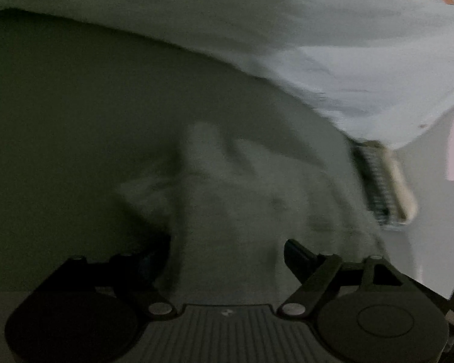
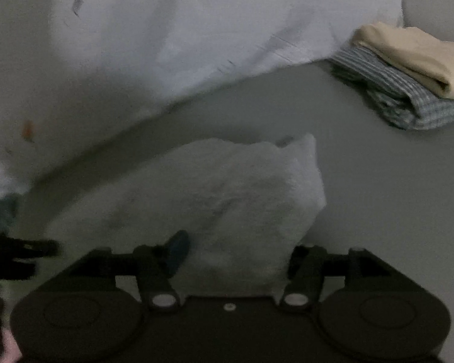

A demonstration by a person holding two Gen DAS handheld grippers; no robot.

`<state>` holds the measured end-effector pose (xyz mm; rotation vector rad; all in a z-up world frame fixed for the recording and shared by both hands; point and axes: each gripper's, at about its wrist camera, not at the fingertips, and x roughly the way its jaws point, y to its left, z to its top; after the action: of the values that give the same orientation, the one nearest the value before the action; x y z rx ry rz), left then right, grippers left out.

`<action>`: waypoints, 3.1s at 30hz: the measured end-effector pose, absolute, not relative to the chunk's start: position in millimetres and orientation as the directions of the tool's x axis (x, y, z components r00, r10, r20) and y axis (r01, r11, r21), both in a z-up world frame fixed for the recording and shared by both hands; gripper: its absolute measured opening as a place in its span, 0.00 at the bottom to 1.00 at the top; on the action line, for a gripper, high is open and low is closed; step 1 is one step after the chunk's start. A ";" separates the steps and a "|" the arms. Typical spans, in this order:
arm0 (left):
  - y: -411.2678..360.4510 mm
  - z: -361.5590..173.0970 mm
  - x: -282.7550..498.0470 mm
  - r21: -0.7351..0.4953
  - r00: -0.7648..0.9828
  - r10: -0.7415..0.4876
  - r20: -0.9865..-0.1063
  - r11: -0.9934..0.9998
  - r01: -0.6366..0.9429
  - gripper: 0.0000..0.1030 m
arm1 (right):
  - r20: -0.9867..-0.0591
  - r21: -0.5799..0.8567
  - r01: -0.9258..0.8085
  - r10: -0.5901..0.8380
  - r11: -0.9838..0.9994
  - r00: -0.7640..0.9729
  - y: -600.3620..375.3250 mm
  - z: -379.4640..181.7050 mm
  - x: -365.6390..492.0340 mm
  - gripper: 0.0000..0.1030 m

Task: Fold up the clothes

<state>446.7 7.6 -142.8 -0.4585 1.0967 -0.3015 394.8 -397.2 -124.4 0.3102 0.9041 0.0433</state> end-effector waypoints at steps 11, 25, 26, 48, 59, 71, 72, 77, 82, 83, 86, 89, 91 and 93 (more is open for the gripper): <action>-25.9 -163.9 462.7 -0.490 0.381 -0.477 -0.792 0.869 0.068 1.00 | -0.731 0.393 0.116 0.233 0.912 0.642 -394.7 -160.0 413.8 0.96; -48.2 -144.2 479.2 -0.603 0.398 -0.589 -0.703 0.791 0.105 0.39 | -0.617 0.552 0.092 0.331 0.829 0.714 -382.8 -116.4 399.4 0.24; -51.4 -137.6 481.0 -0.606 0.399 -0.597 -0.696 0.786 0.121 0.37 | -0.598 0.564 0.081 0.339 0.822 0.727 -383.3 -108.5 398.1 0.24; -482.1 51.2 695.3 -0.116 0.521 -0.689 -0.503 0.652 0.750 0.43 | -0.282 0.740 0.338 -0.188 0.582 0.941 -669.6 -18.3 423.1 0.44; -481.4 -88.2 709.2 -0.117 0.556 -0.466 -0.689 0.828 0.549 0.60 | -0.645 0.416 0.669 -0.318 0.616 0.694 -694.5 -107.0 403.8 0.88; -323.6 5.6 577.6 -0.200 0.676 -0.399 -0.619 0.913 0.356 0.77 | -0.393 0.264 0.383 -0.264 0.885 0.881 -605.6 -15.5 433.4 0.99; -308.5 16.5 564.9 -0.209 0.678 -0.409 -0.611 0.909 0.359 0.77 | -0.379 0.281 0.360 -0.242 0.890 0.893 -594.9 -5.3 431.8 0.99; -229.8 81.3 474.4 -0.144 0.796 -0.368 -0.481 0.928 0.343 0.84 | -0.341 0.280 0.208 -0.105 0.937 0.934 -520.4 40.9 406.2 0.99; -143.5 106.6 362.3 -0.139 0.884 -0.283 -0.371 0.959 0.248 0.93 | -0.377 0.220 0.114 -0.024 0.969 0.926 -436.5 60.4 352.7 0.99; -133.2 104.3 340.5 -0.111 0.905 -0.232 -0.357 0.972 0.205 0.95 | -0.385 0.220 0.094 -0.002 0.971 0.923 -420.7 60.0 340.1 0.99; -105.3 99.8 279.3 -0.033 0.940 -0.114 -0.321 0.993 0.109 0.98 | -0.419 0.218 0.019 0.077 0.976 0.905 -378.2 57.6 302.8 0.99; -86.1 94.5 222.3 -0.030 0.960 -0.072 -0.271 0.997 0.067 1.00 | -0.430 0.203 -0.026 0.113 0.979 0.896 -340.8 57.6 259.2 0.99; -75.8 90.2 188.7 -0.064 0.967 -0.093 -0.237 0.995 0.080 1.00 | -0.425 0.180 -0.064 0.136 0.982 0.895 -318.4 58.1 235.4 0.99; -63.4 86.6 159.3 -0.101 0.964 -0.133 -0.229 0.988 0.113 1.00 | -0.416 0.126 -0.099 0.143 0.987 0.898 -296.3 60.0 206.7 0.99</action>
<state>159.3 -63.4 86.6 -0.0878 0.2379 -0.1246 206.7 -296.3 60.0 0.1023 0.4378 0.1250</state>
